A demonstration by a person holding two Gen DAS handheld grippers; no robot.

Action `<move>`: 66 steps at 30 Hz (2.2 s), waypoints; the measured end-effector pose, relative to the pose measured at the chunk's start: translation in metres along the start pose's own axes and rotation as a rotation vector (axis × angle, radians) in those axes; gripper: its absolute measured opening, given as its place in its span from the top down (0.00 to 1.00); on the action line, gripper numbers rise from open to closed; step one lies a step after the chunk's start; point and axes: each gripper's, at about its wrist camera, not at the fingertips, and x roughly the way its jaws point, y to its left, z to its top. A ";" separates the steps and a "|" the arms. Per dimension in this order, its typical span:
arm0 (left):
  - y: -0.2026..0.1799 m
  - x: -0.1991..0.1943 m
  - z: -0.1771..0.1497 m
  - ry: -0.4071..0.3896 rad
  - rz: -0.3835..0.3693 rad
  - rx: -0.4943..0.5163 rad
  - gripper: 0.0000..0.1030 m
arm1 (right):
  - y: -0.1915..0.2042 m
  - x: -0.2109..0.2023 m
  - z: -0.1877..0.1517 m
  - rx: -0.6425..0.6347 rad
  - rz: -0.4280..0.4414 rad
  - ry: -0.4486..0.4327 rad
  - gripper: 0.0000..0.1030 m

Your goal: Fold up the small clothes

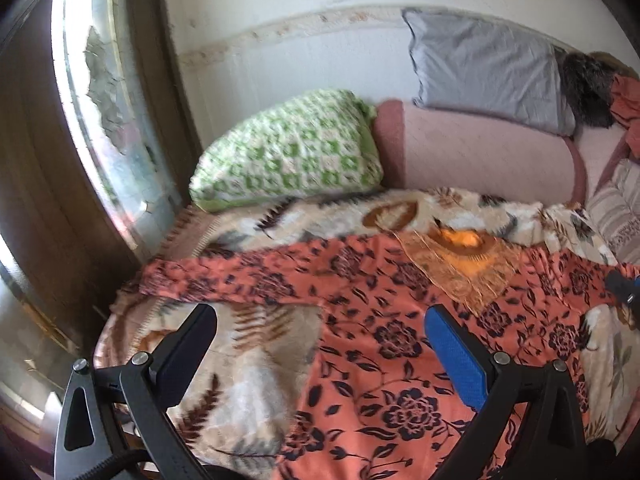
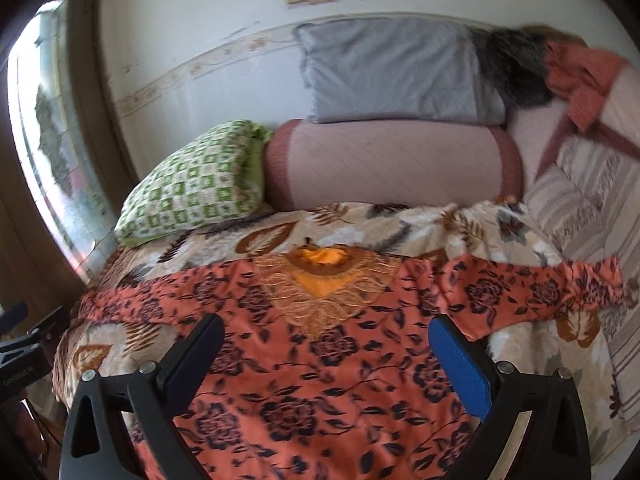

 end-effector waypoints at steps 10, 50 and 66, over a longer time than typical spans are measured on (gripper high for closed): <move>-0.022 0.118 -0.046 0.285 0.015 -0.003 0.00 | -0.303 0.053 -0.049 0.621 0.018 -0.036 0.04; 0.047 0.079 -0.026 0.094 -0.059 -0.065 0.00 | -0.187 0.099 0.081 0.727 0.207 -0.308 0.92; 0.174 0.069 -0.055 0.111 0.091 -0.245 0.00 | 0.111 0.267 -0.001 0.533 0.526 0.282 0.30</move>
